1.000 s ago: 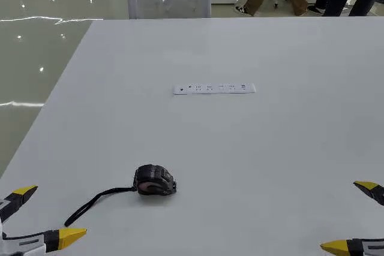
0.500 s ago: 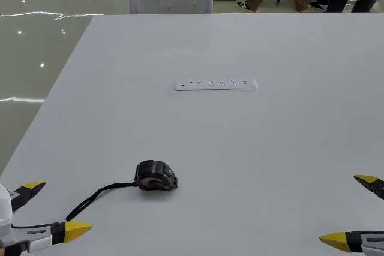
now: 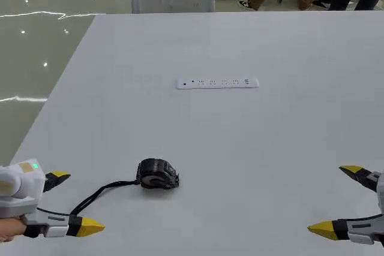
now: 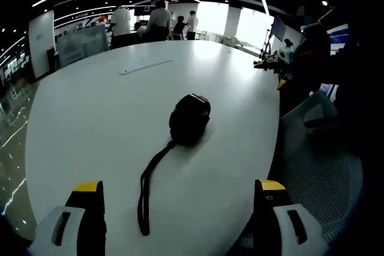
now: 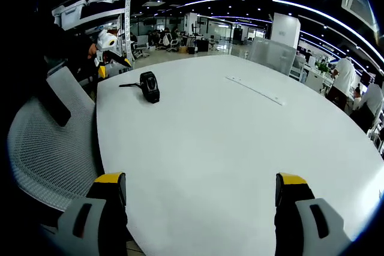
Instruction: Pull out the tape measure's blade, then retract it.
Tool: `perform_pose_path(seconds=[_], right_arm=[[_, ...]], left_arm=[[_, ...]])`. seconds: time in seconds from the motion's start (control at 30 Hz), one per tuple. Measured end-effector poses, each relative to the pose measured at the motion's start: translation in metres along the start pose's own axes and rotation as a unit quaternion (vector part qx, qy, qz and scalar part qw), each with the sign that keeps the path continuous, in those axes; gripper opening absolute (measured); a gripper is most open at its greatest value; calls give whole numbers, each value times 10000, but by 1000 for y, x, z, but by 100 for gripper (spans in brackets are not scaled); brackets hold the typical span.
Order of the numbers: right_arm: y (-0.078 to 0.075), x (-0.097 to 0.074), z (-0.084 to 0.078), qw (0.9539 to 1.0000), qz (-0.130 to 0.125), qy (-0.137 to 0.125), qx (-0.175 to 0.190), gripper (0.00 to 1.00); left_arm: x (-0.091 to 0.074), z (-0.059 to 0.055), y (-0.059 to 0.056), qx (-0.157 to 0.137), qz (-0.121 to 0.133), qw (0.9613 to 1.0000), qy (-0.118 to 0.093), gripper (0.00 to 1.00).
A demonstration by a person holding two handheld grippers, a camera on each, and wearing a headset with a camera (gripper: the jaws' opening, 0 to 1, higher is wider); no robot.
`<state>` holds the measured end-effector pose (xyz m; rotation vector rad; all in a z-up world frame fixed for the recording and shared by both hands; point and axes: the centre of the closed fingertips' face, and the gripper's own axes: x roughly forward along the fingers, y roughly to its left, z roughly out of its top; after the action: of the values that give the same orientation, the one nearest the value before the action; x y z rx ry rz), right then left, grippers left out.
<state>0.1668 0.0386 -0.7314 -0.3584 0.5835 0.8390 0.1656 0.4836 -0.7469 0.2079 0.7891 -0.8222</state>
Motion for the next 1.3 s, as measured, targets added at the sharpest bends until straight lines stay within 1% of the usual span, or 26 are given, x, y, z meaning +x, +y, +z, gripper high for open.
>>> perform_pose_path(seconds=[0.07,0.1,0.13,0.2,0.27,0.3,0.37,0.4,0.47,0.53,0.6,0.67,0.7,0.77,0.83,0.87,0.9,0.97,1.0,1.03,1.1,1.13,1.17,1.2,1.23,1.3], right_arm=[[0,4,6,9999,55,-43,-86,100],[-1,5,7,9999,55,-55,-111,100],[-2,8,11,9998,90,-57,-142,100],[-3,12,13,9998,121,-63,-153,100],[-3,16,19,9996,169,-75,-195,100],[-2,19,23,9995,202,-105,-207,100],[-1,23,29,9992,275,-141,-248,100],[-1,25,31,9991,293,-154,-263,100],[2,31,35,9987,369,-176,-299,100],[4,36,37,9984,430,-148,-350,100],[5,41,40,9980,478,-129,-384,100],[8,46,41,9972,606,-113,-413,100],[9,49,42,9969,649,-103,-434,100],[11,53,43,9960,738,-103,-495,100],[13,57,45,9948,864,-101,-535,100],[14,60,46,9936,972,-128,-562,100],[15,61,47,9931,1013,-138,-574,99],[16,68,47,9925,1051,-104,-618,100],[16,71,47,9921,1076,-91,-633,100],[18,75,49,9917,1113,-76,-644,100],[21,81,52,9910,1151,-71,-674,100],[23,86,54,9904,1192,-65,-693,100],[25,90,55,9900,1211,-63,-719,99],[26,94,57,9894,1235,-71,-754,98],[29,99,61,9884,1288,-109,-793,97],[35,108,66,9869,1363,-137,-855,95]], left_arm=[[4,11,-4,7,-199,9998,-62,99],[5,15,-6,32,-249,9997,-62,98],[7,20,-6,92,-248,9996,-36,98],[10,25,-4,304,-235,9993,20,97],[14,33,-2,424,-298,9986,60,97],[16,37,-2,516,-327,9981,104,97],[20,44,-5,737,-473,9960,153,97],[22,48,-5,838,-503,9951,165,97],[27,54,-7,946,-559,9937,241,97],[31,59,-9,1059,-636,9920,265,97],[37,63,-11,1159,-738,9899,346,97],[44,66,-16,1352,-891,9857,458,98],[48,65,-19,1449,-975,9828,594,97],[53,66,-18,1574,-979,9802,700,97],[58,70,-21,1758,-1088,9761,667,95],[62,72,-20,1830,-1102,9748,648,91],[64,72,-19,1872,-1121,9734,697,86],[71,76,-20,1917,-1188,9714,736,86],[73,78,-22,1961,-1246,9698,747,88],[76,78,-24,2090,-1303,9656,831,88],[81,76,-23,2361,-1294,9577,1013,87],[86,76,-25,2524,-1345,9523,1064,87],[89,75,-26,2586,-1365,9499,1106,86],[91,73,-26,2593,-1378,9484,1193,84],[96,69,-24,2618,-1389,9458,1329,83],[107,70,-21,2761,-1324,9418,1385,81]])
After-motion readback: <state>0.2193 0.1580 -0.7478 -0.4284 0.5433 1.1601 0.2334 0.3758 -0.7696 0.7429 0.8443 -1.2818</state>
